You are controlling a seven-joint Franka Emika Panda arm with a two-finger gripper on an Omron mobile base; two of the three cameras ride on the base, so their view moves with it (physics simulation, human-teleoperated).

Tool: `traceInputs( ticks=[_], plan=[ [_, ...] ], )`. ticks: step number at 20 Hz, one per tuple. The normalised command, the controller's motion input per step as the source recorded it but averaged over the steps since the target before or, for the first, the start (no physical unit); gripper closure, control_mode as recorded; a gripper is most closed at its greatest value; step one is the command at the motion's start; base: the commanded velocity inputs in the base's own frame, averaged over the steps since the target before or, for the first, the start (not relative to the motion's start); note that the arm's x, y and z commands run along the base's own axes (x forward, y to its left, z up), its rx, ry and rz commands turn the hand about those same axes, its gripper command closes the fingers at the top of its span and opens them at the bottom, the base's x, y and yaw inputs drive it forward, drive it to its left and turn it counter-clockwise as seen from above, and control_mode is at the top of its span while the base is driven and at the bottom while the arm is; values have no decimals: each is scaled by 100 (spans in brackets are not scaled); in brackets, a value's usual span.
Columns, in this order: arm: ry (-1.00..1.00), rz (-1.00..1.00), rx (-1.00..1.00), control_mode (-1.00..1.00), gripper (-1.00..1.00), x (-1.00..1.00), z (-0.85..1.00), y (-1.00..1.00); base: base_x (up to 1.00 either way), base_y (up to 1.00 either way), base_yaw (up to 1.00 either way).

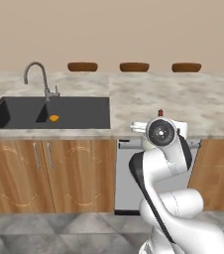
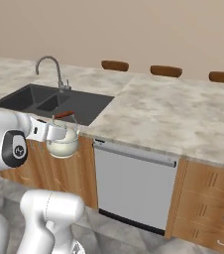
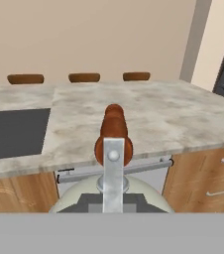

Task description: Open the cabinet, pick the kettle from the cabinet, and place it in the sink.

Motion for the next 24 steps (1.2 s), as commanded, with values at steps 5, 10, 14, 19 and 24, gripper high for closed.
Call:
traceInputs(
  ticks=[5, 10, 14, 19, 24],
  plan=[
    [0, 0, 0, 100, 100, 0, 0, 0, 37, 57, -6],
    [0, 0, 0, 100, 100, 0, 0, 0, 31, 60, -4],
    [0, 0, 0, 100, 100, 0, 0, 0, 32, 59, -5],
    [0, 0, 0, 100, 100, 0, 0, 0, 32, 58, -7],
    [0, 0, 0, 100, 100, 0, 0, 0, 32, 58, -7]
  ],
)
